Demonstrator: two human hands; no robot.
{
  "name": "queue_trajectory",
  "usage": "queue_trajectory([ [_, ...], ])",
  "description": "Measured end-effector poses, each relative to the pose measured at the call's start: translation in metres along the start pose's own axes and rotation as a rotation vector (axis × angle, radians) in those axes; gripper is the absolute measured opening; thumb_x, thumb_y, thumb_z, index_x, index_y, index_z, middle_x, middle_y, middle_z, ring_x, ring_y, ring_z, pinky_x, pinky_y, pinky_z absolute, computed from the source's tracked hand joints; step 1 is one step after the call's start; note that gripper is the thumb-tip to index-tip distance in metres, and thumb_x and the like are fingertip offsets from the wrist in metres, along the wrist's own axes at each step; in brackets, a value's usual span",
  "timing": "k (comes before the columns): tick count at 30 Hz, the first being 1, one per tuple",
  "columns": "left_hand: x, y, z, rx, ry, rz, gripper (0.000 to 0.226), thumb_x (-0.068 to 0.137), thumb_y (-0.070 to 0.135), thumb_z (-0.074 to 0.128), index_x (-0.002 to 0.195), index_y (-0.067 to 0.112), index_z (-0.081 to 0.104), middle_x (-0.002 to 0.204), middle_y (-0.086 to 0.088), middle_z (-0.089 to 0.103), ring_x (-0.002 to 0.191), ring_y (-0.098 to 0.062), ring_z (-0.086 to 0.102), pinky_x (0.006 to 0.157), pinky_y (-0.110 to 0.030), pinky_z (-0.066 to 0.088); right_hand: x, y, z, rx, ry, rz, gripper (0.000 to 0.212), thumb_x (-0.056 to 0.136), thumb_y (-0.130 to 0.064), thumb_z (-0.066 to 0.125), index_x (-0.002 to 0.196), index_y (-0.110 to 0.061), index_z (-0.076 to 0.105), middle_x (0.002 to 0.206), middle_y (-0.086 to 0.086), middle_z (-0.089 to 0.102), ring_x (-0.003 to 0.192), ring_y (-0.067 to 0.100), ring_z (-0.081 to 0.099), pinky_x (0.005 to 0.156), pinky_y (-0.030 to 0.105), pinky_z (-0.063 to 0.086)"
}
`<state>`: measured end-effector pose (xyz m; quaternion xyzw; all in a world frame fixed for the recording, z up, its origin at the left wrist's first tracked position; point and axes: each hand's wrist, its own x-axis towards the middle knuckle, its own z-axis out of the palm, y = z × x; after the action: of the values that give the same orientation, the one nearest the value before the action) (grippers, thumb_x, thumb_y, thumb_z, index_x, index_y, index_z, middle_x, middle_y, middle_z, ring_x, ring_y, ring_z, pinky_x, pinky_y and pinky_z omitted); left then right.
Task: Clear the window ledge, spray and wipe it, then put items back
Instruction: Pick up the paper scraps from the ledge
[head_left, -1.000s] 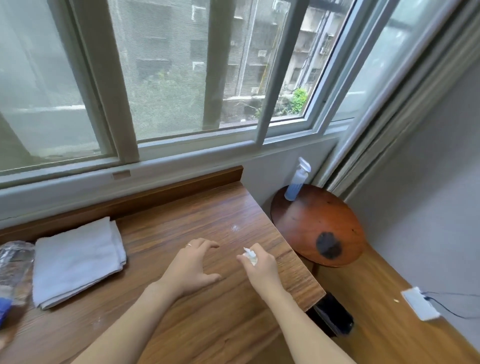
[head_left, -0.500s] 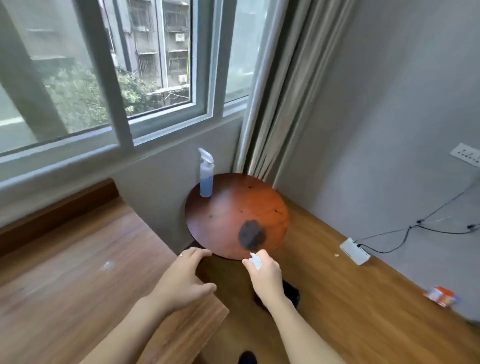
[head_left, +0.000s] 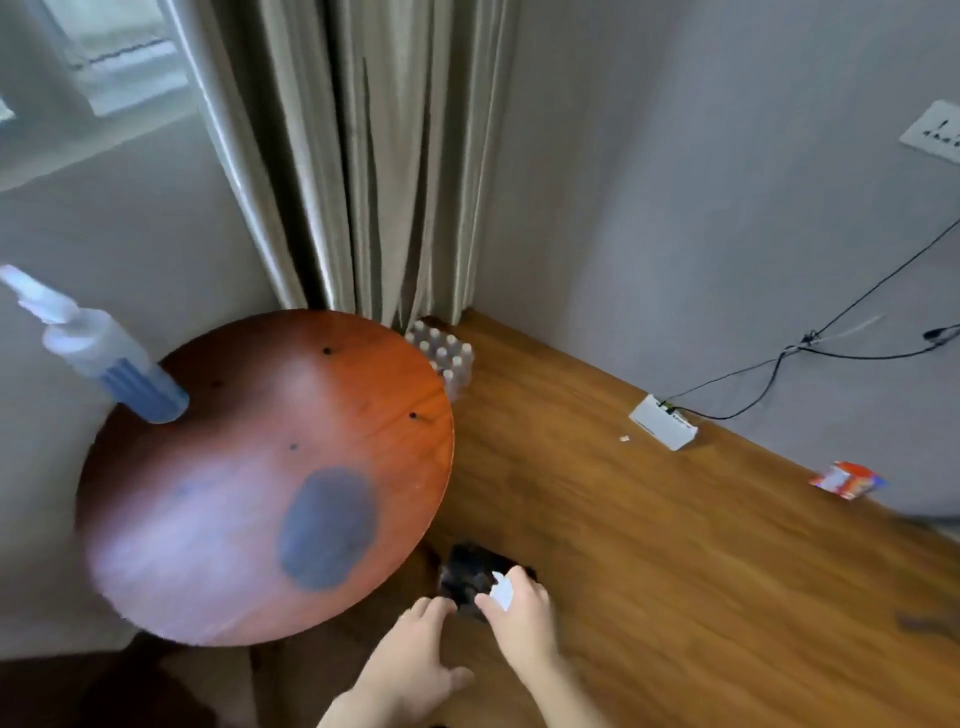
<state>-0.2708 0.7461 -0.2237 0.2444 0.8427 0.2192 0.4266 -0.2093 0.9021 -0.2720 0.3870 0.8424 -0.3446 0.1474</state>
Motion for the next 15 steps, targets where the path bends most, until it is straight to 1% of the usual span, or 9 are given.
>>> queue_trajectory([
  [2,0.045,-0.012,0.023,-0.019,-0.045,-0.066,0.078,0.074,0.051,0.067,0.141,0.03,0.035,0.134,0.008,0.043,0.127,-0.014,0.045,0.101,-0.026,0.041,0.044,0.024,0.021,-0.01,-0.024,0.029,0.034,0.089,-0.046,0.068,0.099,-0.02,0.048,0.118,0.004,0.065,0.112,0.023,0.056,0.08,0.028,0.037],
  [4,0.089,-0.027,0.042,-0.022,-0.074,-0.119,0.078,0.075,0.05,0.067,0.143,0.03,0.032,0.14,0.003,0.042,0.129,-0.018,0.046,0.102,-0.028,0.041,0.085,0.047,0.047,-0.025,-0.063,0.077,0.035,0.089,-0.044,0.069,0.1,-0.02,0.048,0.119,0.004,0.065,0.113,0.024,0.057,0.079,0.026,0.037],
  [6,0.135,-0.045,0.057,-0.032,-0.089,-0.163,0.085,0.081,0.049,0.066,0.15,0.027,0.022,0.152,-0.005,0.034,0.136,-0.02,0.039,0.108,-0.028,0.035,0.123,0.069,0.077,-0.056,-0.124,0.126,0.037,0.087,-0.044,0.07,0.099,-0.019,0.046,0.119,0.005,0.065,0.113,0.026,0.058,0.087,0.03,0.043],
  [7,0.157,-0.054,0.065,-0.036,-0.088,-0.173,0.089,0.084,0.049,0.065,0.154,0.023,0.015,0.158,-0.006,0.025,0.142,-0.02,0.031,0.113,-0.027,0.028,0.14,0.08,0.093,-0.075,-0.162,0.153,0.038,0.087,-0.045,0.07,0.102,-0.018,0.048,0.12,0.006,0.064,0.113,0.027,0.058,0.09,0.032,0.046],
  [9,0.194,-0.069,0.08,-0.037,-0.091,-0.188,0.09,0.09,0.046,0.061,0.157,0.02,0.008,0.164,-0.003,0.01,0.149,-0.018,0.017,0.118,-0.026,0.017,0.172,0.101,0.121,-0.077,-0.228,0.209,0.051,0.085,-0.051,0.071,0.117,-0.015,0.053,0.123,0.006,0.062,0.114,0.027,0.058,0.093,0.036,0.049],
  [10,0.209,-0.074,0.087,-0.03,-0.103,-0.198,0.085,0.092,0.042,0.059,0.157,0.019,0.009,0.164,-0.001,0.009,0.149,-0.017,0.015,0.118,-0.025,0.016,0.186,0.11,0.133,-0.057,-0.256,0.239,0.06,0.083,-0.054,0.072,0.125,-0.015,0.052,0.126,0.005,0.059,0.116,0.026,0.056,0.095,0.036,0.05],
  [13,0.241,-0.085,0.104,-0.041,-0.115,-0.202,0.072,0.093,0.03,0.061,0.153,0.021,0.021,0.159,0.004,0.022,0.145,-0.011,0.026,0.111,-0.02,0.025,0.221,0.128,0.159,0.025,-0.323,0.341,0.088,0.078,-0.06,0.073,0.146,-0.017,0.038,0.143,0.003,0.047,0.129,0.025,0.049,0.102,0.035,0.046],
  [15,0.251,-0.087,0.11,-0.057,-0.117,-0.21,0.071,0.089,0.031,0.066,0.149,0.025,0.027,0.154,0.008,0.029,0.14,-0.012,0.034,0.107,-0.022,0.033,0.234,0.137,0.173,0.056,-0.343,0.368,0.099,0.077,-0.063,0.072,0.153,-0.017,0.029,0.151,0.004,0.04,0.134,0.025,0.046,0.105,0.035,0.045],
])
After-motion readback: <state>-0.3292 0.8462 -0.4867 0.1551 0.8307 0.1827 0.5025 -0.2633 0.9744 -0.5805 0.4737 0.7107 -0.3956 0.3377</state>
